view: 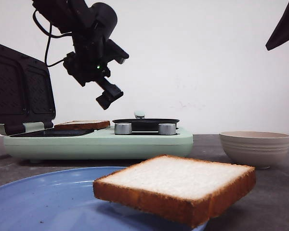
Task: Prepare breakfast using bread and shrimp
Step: 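Lower the slice onto the farther sandwich plate and open the left gripper, then grasp the remaining bread slice on the blue plate with the right gripper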
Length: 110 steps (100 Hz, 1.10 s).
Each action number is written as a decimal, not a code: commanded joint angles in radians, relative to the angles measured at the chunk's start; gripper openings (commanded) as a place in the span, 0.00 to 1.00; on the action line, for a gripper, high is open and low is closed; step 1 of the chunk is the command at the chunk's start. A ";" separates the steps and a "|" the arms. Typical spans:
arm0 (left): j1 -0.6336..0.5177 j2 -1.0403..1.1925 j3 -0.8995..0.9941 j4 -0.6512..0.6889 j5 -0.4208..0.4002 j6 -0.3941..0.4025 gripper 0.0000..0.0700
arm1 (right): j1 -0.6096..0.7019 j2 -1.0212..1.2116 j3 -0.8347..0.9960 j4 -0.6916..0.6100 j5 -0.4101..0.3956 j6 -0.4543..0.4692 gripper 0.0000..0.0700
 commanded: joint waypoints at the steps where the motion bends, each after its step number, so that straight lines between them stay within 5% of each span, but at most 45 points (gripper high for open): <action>1: -0.016 0.018 0.052 -0.003 -0.027 -0.008 1.00 | 0.005 0.004 0.015 0.006 0.006 -0.015 0.73; 5: -0.023 0.017 0.070 -0.014 -0.049 -0.024 1.00 | 0.005 0.004 0.015 0.006 0.013 -0.015 0.73; 9: -0.027 0.009 0.089 -0.036 -0.077 -0.052 0.89 | 0.005 0.004 0.015 0.006 0.022 -0.015 0.73; 21: -0.031 -0.033 0.135 -0.109 -0.095 -0.151 0.25 | 0.005 0.004 0.015 0.006 0.024 -0.014 0.73; 28: -0.031 -0.076 0.138 -0.135 -0.088 -0.171 0.06 | 0.004 0.004 0.015 0.006 0.024 -0.014 0.73; 47: -0.006 -0.200 0.139 -0.247 -0.041 -0.235 0.02 | 0.005 0.004 0.015 0.006 0.023 -0.007 0.73; 61: 0.030 -0.326 0.138 -0.437 0.111 -0.399 0.01 | 0.005 0.004 0.015 -0.006 0.017 -0.001 0.73; 76: 0.064 -0.469 0.138 -0.611 0.223 -0.471 0.02 | 0.005 0.004 0.015 -0.040 -0.019 0.027 0.72; 110: 0.060 -0.831 0.107 -0.801 0.312 -0.558 0.02 | 0.005 0.104 0.015 -0.093 -0.265 0.114 0.64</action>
